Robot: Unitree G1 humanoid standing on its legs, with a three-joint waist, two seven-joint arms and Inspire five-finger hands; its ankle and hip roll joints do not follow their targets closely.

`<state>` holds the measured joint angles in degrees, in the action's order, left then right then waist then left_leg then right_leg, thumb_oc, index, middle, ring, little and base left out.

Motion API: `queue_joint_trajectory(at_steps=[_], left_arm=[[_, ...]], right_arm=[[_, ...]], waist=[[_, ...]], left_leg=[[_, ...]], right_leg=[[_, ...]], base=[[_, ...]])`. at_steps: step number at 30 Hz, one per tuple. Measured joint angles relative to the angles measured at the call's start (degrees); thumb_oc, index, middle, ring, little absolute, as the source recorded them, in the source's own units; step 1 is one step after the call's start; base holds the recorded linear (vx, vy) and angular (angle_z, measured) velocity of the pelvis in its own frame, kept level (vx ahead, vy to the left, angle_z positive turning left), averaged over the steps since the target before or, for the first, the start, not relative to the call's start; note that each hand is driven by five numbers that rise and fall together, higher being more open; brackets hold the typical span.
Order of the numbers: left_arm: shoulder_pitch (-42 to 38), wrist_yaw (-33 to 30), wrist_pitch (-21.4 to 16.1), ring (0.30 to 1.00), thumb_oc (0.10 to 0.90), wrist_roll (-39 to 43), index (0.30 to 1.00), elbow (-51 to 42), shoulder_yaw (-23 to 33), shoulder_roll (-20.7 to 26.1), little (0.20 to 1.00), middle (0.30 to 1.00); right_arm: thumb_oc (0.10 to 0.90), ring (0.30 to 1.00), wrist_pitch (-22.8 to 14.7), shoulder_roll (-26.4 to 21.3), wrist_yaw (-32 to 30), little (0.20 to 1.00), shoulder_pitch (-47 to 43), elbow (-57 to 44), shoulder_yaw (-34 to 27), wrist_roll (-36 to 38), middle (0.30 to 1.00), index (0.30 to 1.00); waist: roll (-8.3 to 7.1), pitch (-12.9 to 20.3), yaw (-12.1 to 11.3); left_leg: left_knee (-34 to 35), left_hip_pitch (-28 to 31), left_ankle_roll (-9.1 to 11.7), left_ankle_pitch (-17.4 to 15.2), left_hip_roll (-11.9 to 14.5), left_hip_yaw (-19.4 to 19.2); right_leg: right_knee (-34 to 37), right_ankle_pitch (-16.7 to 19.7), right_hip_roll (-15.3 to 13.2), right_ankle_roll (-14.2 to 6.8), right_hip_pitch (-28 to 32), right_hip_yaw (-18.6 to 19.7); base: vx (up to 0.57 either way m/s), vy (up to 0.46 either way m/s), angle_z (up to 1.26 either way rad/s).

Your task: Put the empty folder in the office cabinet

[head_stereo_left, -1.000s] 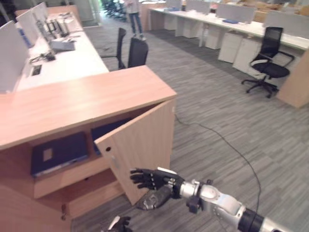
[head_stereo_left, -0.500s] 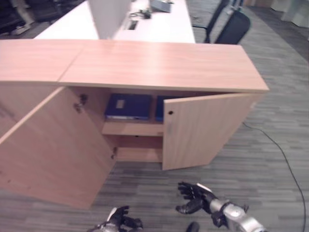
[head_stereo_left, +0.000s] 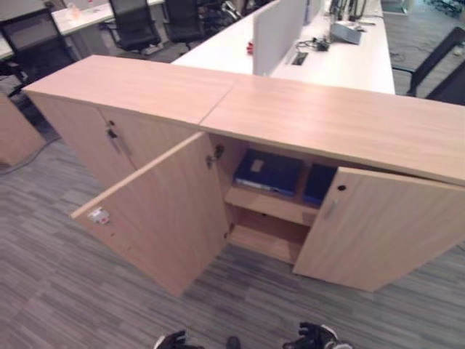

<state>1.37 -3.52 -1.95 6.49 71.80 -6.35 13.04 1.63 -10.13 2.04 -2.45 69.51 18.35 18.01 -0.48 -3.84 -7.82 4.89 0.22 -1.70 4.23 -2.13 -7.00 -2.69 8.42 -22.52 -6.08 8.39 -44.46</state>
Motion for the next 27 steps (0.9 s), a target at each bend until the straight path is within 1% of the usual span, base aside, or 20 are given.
queue_joint_trajectory(at_steps=[1,2,3,4,5,6,7,8,9,10,12,13,15,17,19,20,22,23,25,27], left_arm=[[-0.07,-0.05,0.01,0.900,0.800,0.05,0.900,-0.01,-0.06,0.22,0.900,0.900],[0.03,-0.23,0.05,0.900,0.800,0.09,0.900,0.04,-0.06,0.56,0.900,0.900],[-0.13,-0.87,0.29,0.900,0.800,1.96,0.900,0.01,0.72,1.15,0.900,0.900],[-0.77,-1.04,0.19,0.900,0.800,4.19,0.900,-0.01,1.49,1.71,0.900,0.900],[-1.31,-1.43,-0.51,0.900,0.800,5.61,0.900,-0.01,1.79,2.57,0.900,0.900],[-1.84,-1.58,-0.86,0.900,0.800,6.72,0.900,-0.64,2.07,3.15,0.900,0.900],[-2.15,-1.79,-0.95,0.900,0.800,6.79,0.900,-1.59,2.11,3.32,0.900,0.900],[-2.05,-1.77,-1.00,0.900,0.800,7.35,0.900,-3.03,2.15,3.45,0.900,0.900],[0.09,-1.90,-1.02,0.900,0.800,9.10,0.900,-7.95,3.35,3.75,0.900,0.900],[1.12,-2.13,-1.16,0.900,0.800,9.14,0.900,-9.55,4.30,4.02,0.900,0.900],[2.15,-2.98,-0.91,0.900,0.800,9.27,0.900,-11.11,5.29,4.69,0.900,0.900],[3.42,-3.44,-0.82,0.900,0.800,9.75,0.900,-13.62,6.58,5.56,0.900,0.900],[4.46,-3.44,-0.54,0.900,0.800,11.02,0.900,-17.75,7.96,6.69,0.900,0.900],[4.16,-3.53,-0.84,0.900,0.800,11.13,0.900,-20.78,10.79,8.03,0.900,0.900],[3.44,-4.08,-0.79,0.900,0.800,10.61,0.900,-20.74,11.33,12.60,0.900,0.900],[3.11,-5.00,-0.87,0.900,0.800,10.08,0.900,-20.71,11.85,16.12,0.900,0.900],[1.15,-4.91,0.43,0.900,0.800,8.05,0.900,-18.69,12.71,20.83,0.900,0.900],[0.55,-5.54,0.68,0.900,0.800,6.45,0.900,-18.43,13.42,24.20,0.900,0.900],[-1.53,-6.14,0.71,0.900,0.800,6.04,0.900,-19.76,12.99,29.83,0.900,0.900],[-3.24,-6.37,0.70,0.900,0.800,5.25,0.900,-20.74,12.58,31.55,0.900,0.900]], right_arm=[[0.800,0.900,0.02,0.02,-0.17,0.900,0.12,0.62,-0.05,0.00,0.900,0.900],[0.800,0.900,-0.19,-0.15,-0.44,0.900,-0.11,0.59,-0.16,-0.06,0.900,0.900],[0.800,0.900,-0.39,-0.14,-0.67,0.900,-0.27,1.19,-1.85,0.19,0.900,0.900],[0.800,0.900,-1.15,0.04,-0.85,0.900,-0.25,1.40,-4.30,0.71,0.900,0.900],[0.800,0.900,-1.72,0.32,-1.93,0.900,-0.69,3.15,-6.45,1.45,0.900,0.900],[0.800,0.900,-1.58,0.35,-2.37,0.900,-1.06,4.79,-8.14,2.40,0.900,0.900],[0.800,0.900,-1.53,0.24,-2.54,0.900,-0.66,9.20,-12.29,4.03,0.900,0.900],[0.800,0.900,-1.35,-0.30,-3.05,0.900,0.61,10.49,-14.17,4.83,0.900,0.900],[0.800,0.900,-0.86,-1.48,-3.38,0.900,0.97,13.77,-17.01,4.70,0.900,0.900],[0.800,0.900,-0.90,-2.08,-3.57,0.900,1.24,14.48,-17.34,4.75,0.900,0.900],[0.800,0.900,-0.97,-2.94,-3.77,0.900,2.37,14.07,-17.49,4.69,0.900,0.900],[0.800,0.900,-1.03,-3.24,-3.80,0.900,2.62,13.85,-18.13,4.52,0.900,0.900],[0.800,0.900,-0.64,-3.38,-3.78,0.900,2.84,13.41,-19.94,3.26,0.900,0.900],[0.800,0.900,-0.63,-3.42,-3.78,0.900,4.00,12.93,-21.28,2.38,0.900,0.900],[0.800,0.900,-0.55,-3.43,-3.63,0.900,6.12,11.70,-21.87,2.38,0.900,0.900],[0.800,0.900,-0.42,-3.60,-3.68,0.900,7.50,11.74,-21.96,2.38,0.900,0.900],[0.800,0.900,0.23,-4.36,-3.17,0.900,8.50,11.83,-22.01,2.25,0.900,0.900],[0.800,0.900,0.06,-4.20,-3.32,0.900,9.26,11.74,-21.73,2.23,0.900,0.900],[0.800,0.900,0.43,-4.40,-2.93,0.900,10.00,11.74,-21.28,2.23,0.900,0.900],[0.800,0.900,0.41,-4.34,-2.77,0.900,9.96,11.58,-21.21,2.23,0.900,0.900]], waist=[[0.12,-0.01,0.02],[0.93,-0.46,-0.04],[1.22,-0.60,1.09],[1.53,-0.70,2.65],[1.35,-0.72,3.38],[0.58,-0.58,2.95],[0.13,0.09,4.27],[0.34,0.39,4.37],[1.12,0.67,2.83],[1.71,0.65,2.36],[2.64,0.71,2.36],[2.93,0.74,2.71],[2.96,1.10,2.74],[2.35,1.74,2.65],[1.14,2.72,3.05],[0.12,3.51,3.05],[-0.23,3.68,3.44],[-1.12,4.12,3.69],[-1.43,4.47,4.19],[-1.37,4.57,4.48]], left_leg=[[0.01,-0.07,-0.70,0.35,-0.04,1.08],[-0.04,-0.37,-1.09,0.51,0.26,2.17],[-0.26,-1.03,-2.54,1.50,0.69,4.89],[-0.61,-2.26,-2.33,2.11,0.97,7.58],[-0.20,-2.75,-2.01,2.75,0.83,9.57],[0.05,-2.91,-1.59,3.04,0.00,10.13],[0.05,-3.04,-0.83,3.65,-1.72,14.08],[0.07,-2.49,-0.48,3.90,-1.80,14.20],[0.06,-2.49,-0.01,4.09,-1.48,13.70],[0.05,-2.69,0.05,4.12,-1.33,13.65],[0.05,-3.18,0.24,4.26,-1.13,13.66],[0.07,-3.29,0.33,4.32,-1.09,13.82],[0.08,-3.13,0.47,4.32,-0.99,14.29],[0.08,-3.18,0.61,4.37,-1.04,15.24],[0.08,-2.82,0.91,4.15,-1.05,15.80],[0.07,-2.75,1.07,4.06,-1.03,15.84],[0.08,-2.27,1.43,4.06,-1.00,15.87],[0.09,-1.85,1.56,3.98,-1.03,15.92],[0.09,-1.29,1.26,3.66,-1.03,15.84],[0.09,-1.14,1.30,3.69,-1.05,15.62]], right_leg=[[-1.63,-0.16,-0.37,-0.22,-0.29,0.78],[-3.63,-2.55,-0.57,-1.23,-1.64,3.84],[-3.51,-7.38,3.21,-2.42,-3.98,17.56],[-2.48,-10.34,7.71,-3.92,-5.13,29.59],[-0.53,-11.50,10.74,-3.95,-5.94,34.96],[1.30,-11.25,11.14,-3.01,-5.95,34.29],[5.16,-7.88,10.92,-1.65,-2.75,31.61],[6.46,-7.56,10.83,-1.42,-1.63,29.49],[6.98,-7.61,10.98,-1.63,-1.26,28.50],[7.29,-7.49,11.06,-1.56,-1.31,28.12],[8.00,-7.02,11.35,-1.19,-1.46,27.99],[8.04,-6.63,11.41,-1.42,-1.39,27.54],[8.04,-6.66,11.52,-1.43,-0.94,26.90],[8.04,-6.87,11.63,-1.26,-0.53,25.96],[8.04,-7.12,11.70,-1.01,0.18,25.07],[8.04,-7.25,11.74,-0.98,0.29,24.91],[8.05,-7.31,11.68,-1.02,0.84,24.63],[8.05,-7.61,11.71,-1.10,1.36,24.37],[8.05,-7.85,11.49,-1.38,1.67,24.37],[8.04,-7.76,11.36,-1.44,1.71,24.35]], base=[[0.00,0.101,0.57],[0.02,0.127,0.60],[0.02,0.109,0.93],[0.10,0.023,1.34],[0.07,-0.013,1.15],[0.12,-0.060,1.45],[0.09,-0.041,1.27],[0.10,-0.053,1.19],[0.03,-0.023,0.39],[0.03,-0.025,0.01],[0.03,-0.029,-0.03],[0.03,-0.048,0.05],[0.04,-0.060,0.12],[0.03,-0.057,0.22],[0.03,-0.061,0.19],[0.05,-0.077,0.06],[0.05,-0.067,0.04],[0.04,-0.054,0.03],[0.04,-0.041,-0.05],[0.03,-0.013,-0.06]])
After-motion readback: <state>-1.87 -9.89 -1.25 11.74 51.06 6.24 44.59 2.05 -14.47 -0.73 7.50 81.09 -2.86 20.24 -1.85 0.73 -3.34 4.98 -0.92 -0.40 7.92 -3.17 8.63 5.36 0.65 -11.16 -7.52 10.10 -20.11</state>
